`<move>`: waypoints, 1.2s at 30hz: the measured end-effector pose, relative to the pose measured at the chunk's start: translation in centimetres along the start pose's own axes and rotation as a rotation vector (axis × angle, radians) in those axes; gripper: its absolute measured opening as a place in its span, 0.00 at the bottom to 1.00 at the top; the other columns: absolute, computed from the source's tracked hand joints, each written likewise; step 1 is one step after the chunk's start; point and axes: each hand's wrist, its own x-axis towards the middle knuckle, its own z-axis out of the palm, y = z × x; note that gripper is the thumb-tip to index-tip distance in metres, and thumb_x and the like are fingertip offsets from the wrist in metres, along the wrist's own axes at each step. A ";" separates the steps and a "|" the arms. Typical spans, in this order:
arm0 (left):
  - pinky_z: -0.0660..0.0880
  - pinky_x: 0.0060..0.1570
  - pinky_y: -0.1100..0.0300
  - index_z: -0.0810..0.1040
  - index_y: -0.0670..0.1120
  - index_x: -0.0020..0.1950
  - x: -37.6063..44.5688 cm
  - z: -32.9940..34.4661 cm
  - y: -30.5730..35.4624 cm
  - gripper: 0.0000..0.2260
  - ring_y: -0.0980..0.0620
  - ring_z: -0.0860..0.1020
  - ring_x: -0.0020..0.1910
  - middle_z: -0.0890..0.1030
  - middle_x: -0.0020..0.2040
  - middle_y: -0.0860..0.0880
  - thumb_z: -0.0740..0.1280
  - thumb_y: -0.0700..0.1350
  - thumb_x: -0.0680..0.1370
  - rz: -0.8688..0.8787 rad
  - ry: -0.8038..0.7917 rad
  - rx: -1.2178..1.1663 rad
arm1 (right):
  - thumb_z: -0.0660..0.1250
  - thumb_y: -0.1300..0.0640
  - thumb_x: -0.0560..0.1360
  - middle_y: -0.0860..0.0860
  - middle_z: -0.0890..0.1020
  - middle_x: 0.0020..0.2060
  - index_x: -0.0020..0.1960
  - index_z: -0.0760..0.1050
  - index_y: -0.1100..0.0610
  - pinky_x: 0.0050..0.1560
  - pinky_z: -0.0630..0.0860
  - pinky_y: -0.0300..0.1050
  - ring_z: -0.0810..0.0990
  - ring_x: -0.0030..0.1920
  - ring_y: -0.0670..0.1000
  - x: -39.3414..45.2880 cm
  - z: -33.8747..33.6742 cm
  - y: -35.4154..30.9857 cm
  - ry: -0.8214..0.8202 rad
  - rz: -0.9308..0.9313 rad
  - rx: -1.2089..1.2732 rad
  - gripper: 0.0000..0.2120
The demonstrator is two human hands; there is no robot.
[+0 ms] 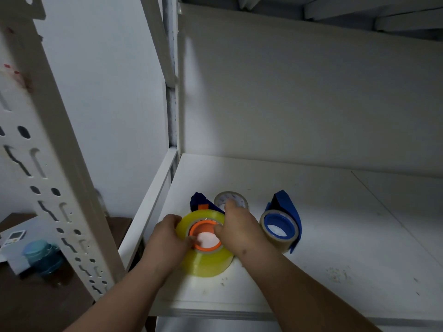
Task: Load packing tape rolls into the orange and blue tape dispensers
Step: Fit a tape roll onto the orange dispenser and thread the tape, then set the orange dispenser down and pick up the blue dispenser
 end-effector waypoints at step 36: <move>0.73 0.55 0.52 0.79 0.51 0.59 0.3 4.2 5.2 0.14 0.44 0.75 0.60 0.78 0.63 0.50 0.69 0.46 0.74 0.414 0.108 0.269 | 0.59 0.46 0.72 0.47 0.77 0.39 0.47 0.72 0.52 0.59 0.57 0.52 0.76 0.47 0.53 -3.5 -3.6 7.5 -0.033 0.172 -0.388 0.10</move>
